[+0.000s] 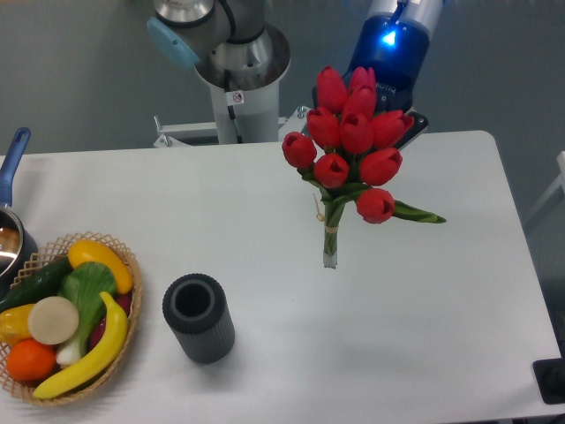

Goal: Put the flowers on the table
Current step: 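Hold the red tulip bouquet by its stems and move it toward the arm base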

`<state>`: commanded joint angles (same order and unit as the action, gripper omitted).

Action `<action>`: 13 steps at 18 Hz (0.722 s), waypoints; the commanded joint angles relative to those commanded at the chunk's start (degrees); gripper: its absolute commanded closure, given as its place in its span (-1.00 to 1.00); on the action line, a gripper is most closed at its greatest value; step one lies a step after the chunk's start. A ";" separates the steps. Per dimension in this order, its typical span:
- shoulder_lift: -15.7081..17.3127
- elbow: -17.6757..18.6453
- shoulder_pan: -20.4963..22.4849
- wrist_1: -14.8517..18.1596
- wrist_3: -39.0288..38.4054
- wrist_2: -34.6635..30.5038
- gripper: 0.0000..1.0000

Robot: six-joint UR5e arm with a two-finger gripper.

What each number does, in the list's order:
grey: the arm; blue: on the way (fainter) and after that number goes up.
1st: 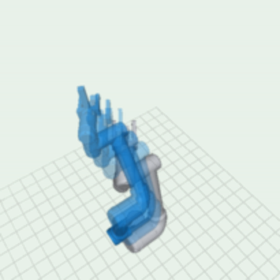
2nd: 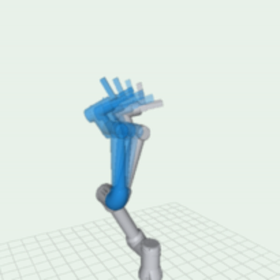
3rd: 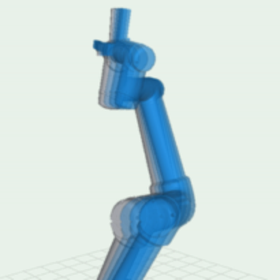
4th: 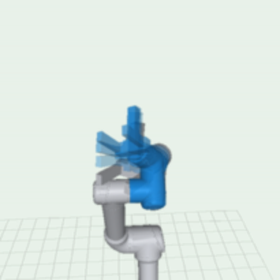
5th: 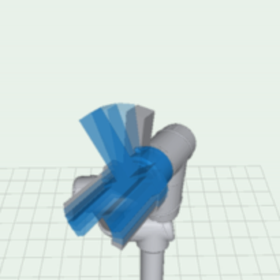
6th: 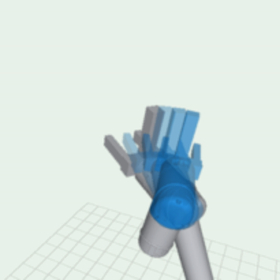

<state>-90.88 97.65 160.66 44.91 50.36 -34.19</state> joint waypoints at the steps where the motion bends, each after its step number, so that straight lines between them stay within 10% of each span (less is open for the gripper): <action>1: 0.35 0.44 -0.09 0.00 0.17 -0.44 0.64; 13: 3.95 1.76 0.70 0.26 -5.18 -4.03 0.65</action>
<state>-86.93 99.41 161.37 45.18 45.19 -38.22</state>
